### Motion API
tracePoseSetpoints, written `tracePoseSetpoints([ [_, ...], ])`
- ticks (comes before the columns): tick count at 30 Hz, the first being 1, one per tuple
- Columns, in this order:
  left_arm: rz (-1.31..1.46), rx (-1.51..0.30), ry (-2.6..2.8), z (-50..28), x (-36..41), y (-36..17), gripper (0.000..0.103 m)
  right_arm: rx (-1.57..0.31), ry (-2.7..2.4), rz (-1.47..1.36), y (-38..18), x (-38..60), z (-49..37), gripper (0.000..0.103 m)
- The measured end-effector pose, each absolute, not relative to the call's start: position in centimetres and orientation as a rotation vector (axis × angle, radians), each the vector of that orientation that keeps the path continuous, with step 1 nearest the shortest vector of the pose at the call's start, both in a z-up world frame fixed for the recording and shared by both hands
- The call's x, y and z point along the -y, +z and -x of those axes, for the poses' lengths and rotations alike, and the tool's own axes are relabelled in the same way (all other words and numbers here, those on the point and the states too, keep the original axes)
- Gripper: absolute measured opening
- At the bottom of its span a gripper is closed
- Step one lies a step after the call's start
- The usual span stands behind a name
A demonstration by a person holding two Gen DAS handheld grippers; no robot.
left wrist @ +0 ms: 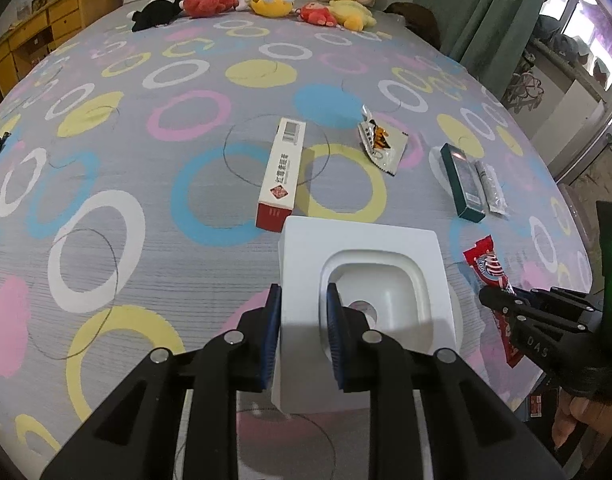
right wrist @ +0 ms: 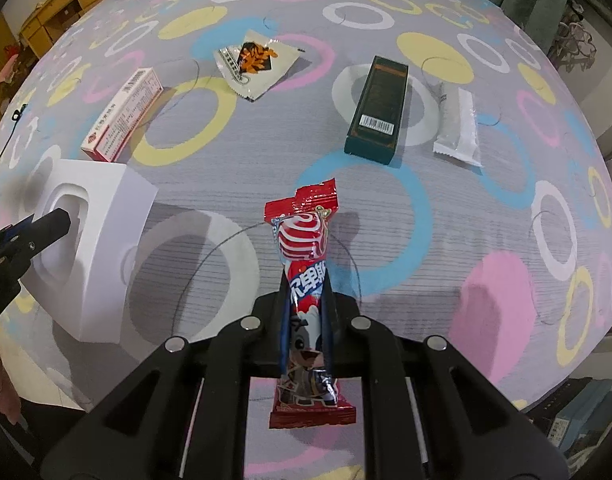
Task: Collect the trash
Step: 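Carry the red wrapper and white tray off the bed toward the white bag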
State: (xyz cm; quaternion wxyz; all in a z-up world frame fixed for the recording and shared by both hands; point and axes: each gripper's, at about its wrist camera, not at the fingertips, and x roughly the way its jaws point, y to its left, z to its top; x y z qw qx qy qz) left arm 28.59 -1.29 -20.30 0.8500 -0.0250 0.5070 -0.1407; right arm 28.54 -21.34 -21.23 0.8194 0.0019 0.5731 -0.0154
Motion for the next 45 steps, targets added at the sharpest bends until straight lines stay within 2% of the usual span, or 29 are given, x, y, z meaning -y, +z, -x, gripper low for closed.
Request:
tracePoseSetpoints([
  [12, 0.016, -1.008, -0.300, -25.9, 1.1, -17.5, 0.022, -1.144, 0.002, -0.031, -17.3, 21.8, -25.9, 0.012],
  [30, -0.039, -0.899, -0.317, -17.0, 2.4, -10.8, 0.022, -0.985, 0.097, -0.074, -9.5, 22.6, -18.2, 0.012],
  [37, -0.039, -0.862, -0.343, -13.3, 3.0, -8.7, 0.022, -0.962, 0.116, -0.087, -8.6, 23.2, -15.0, 0.012],
  [45, -0.064, -0.879, -0.394, -9.4, 3.6, -9.1, 0.022, -0.963, 0.129, -0.101, -9.5, 23.4, -10.7, 0.012],
])
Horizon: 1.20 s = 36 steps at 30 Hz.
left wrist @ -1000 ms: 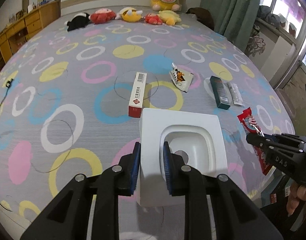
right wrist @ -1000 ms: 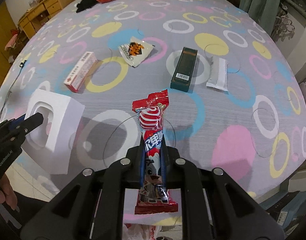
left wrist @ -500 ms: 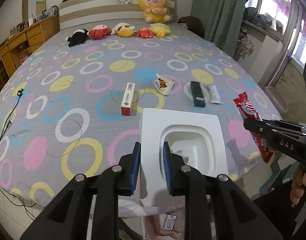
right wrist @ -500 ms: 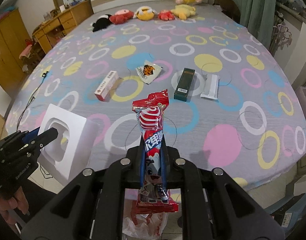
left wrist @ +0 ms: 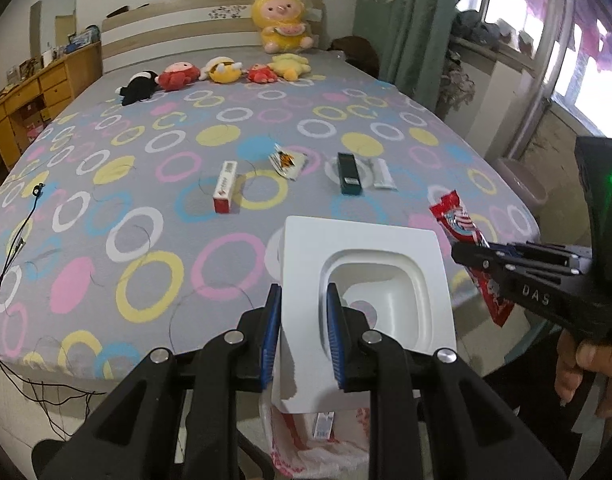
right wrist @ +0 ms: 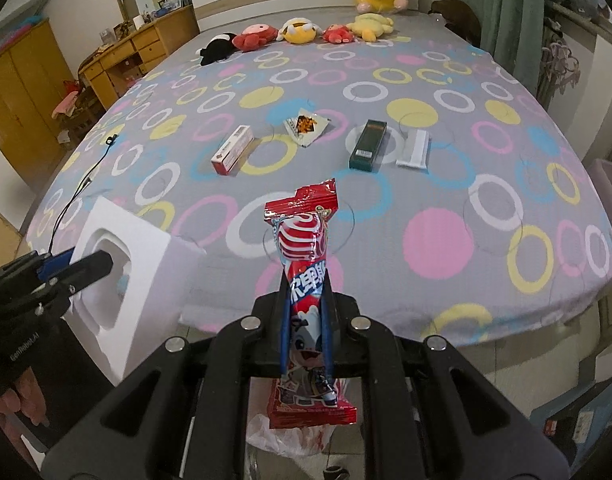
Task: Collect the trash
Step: 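Carry the red wrapper and white tray off the bed toward the white bag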
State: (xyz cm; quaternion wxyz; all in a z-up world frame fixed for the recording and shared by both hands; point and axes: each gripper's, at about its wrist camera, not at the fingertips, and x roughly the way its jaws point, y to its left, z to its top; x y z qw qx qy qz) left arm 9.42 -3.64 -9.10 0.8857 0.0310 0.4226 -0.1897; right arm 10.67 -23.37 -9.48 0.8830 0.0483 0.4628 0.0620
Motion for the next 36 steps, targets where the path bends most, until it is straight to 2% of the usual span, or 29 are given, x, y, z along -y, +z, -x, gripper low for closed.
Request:
tracePoseSetpoints([
  [17, -0.058, -0.962, -0.412, -3.4, 2.8, -12.3, 0.022, -0.948, 0.194, -0.100, -10.5, 21.9, -3.6, 0.012],
  [36, -0.111, -1.225, -0.389, -2.0, 3.0, -23.9, 0.022, -1.100, 0.218, -0.080, -19.2, 20.5, -2.8, 0.012],
])
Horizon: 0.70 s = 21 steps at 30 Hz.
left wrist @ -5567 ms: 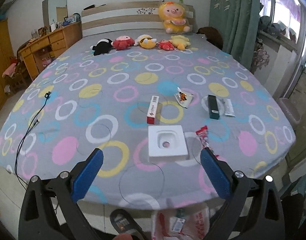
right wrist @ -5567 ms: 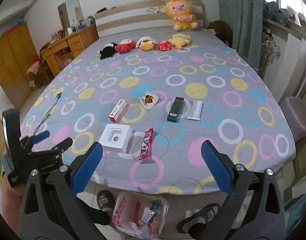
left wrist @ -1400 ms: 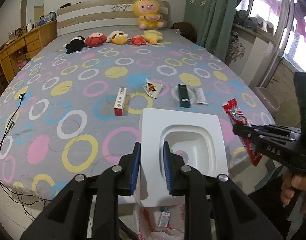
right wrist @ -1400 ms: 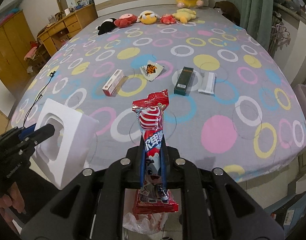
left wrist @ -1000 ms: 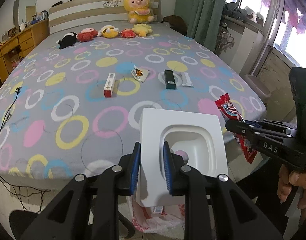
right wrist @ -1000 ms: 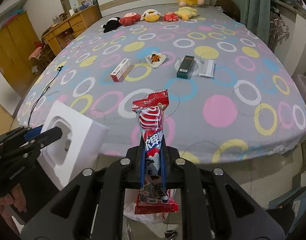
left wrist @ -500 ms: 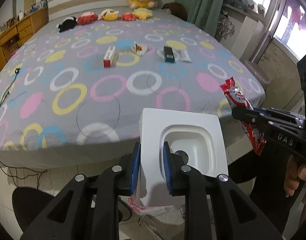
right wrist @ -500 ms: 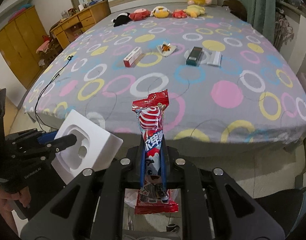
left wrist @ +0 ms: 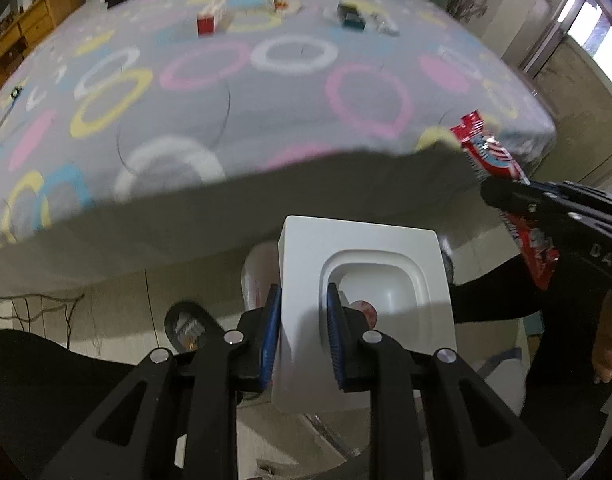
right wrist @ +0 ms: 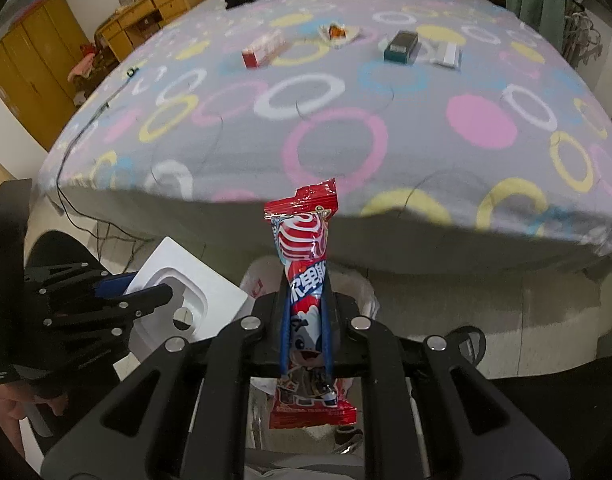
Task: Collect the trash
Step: 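Carry the red wrapper and white tray off the bed toward the white bag, then open both tools over the white bag to drop wrapper and tray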
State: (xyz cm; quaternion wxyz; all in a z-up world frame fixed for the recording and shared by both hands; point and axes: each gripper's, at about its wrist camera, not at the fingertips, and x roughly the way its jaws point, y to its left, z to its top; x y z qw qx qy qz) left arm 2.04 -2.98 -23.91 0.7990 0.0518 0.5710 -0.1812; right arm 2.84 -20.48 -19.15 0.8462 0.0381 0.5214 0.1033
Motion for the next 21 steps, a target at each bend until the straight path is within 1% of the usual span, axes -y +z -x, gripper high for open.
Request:
tracePoseSetpoints([
  [3, -0.103, -1.282, -0.369, -2.4, 2.9, -26.4, 0.022, -1.139, 0.222, -0.068, -21.2, 20.1, -3.0, 0.012],
  [7, -0.082, -1.333, -0.354, -3.0, 3.0, -28.5, 0.022, -1.178, 0.220, -0.057, -23.5, 20.0, -3.2, 0.012],
  [14, -0.104, -1.377, -0.342, -3.8, 4.0, -30.4, 0.022, -1.238, 0.231, -0.048, -26.7, 19.7, -3.4, 0.012],
  [21, -0.082, -1.472, -0.319, -4.6, 3.6, -33.3, 0.023, -1.308, 0.237, -0.071, -29.4, 19.8, -4.1, 0.012],
])
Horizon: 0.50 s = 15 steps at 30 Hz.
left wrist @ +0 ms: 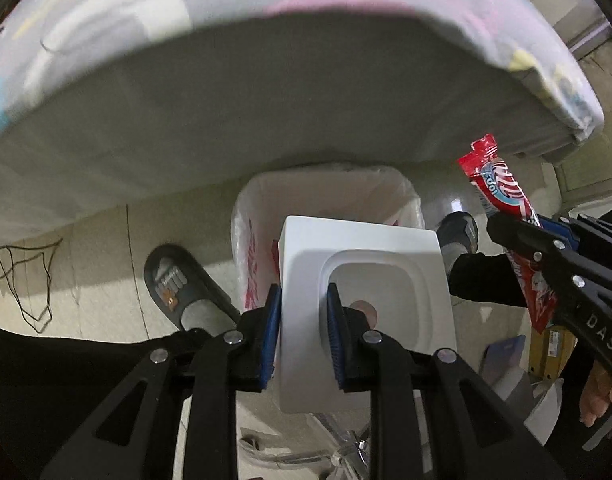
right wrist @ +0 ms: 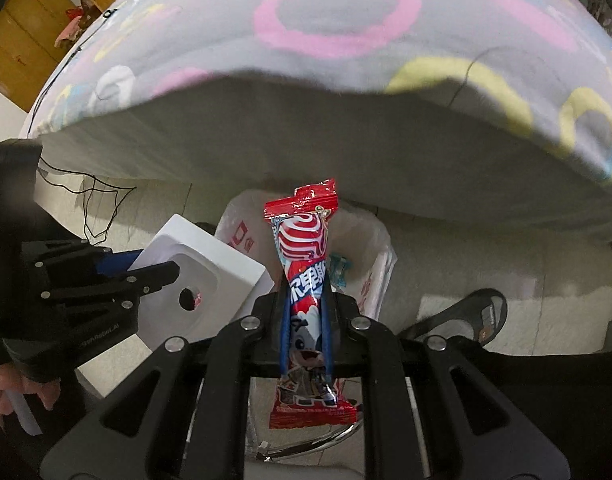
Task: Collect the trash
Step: 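Open both tools over the white bag to drop wrapper and tray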
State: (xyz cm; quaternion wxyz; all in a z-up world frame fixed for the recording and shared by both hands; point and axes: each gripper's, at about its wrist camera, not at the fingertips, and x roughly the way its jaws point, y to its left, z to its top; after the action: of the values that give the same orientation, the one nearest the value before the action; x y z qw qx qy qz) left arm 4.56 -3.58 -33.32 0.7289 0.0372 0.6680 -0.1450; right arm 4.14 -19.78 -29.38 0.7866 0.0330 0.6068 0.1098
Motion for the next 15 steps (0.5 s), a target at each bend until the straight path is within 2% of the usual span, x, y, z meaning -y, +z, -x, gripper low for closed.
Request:
tracePoseSetpoints([
  [15, -0.123, -1.560, -0.267, -5.3, 4.5, -37.5, 0.023, -1.403, 0.248, -0.097, -33.2, 19.1, -6.4, 0.013],
])
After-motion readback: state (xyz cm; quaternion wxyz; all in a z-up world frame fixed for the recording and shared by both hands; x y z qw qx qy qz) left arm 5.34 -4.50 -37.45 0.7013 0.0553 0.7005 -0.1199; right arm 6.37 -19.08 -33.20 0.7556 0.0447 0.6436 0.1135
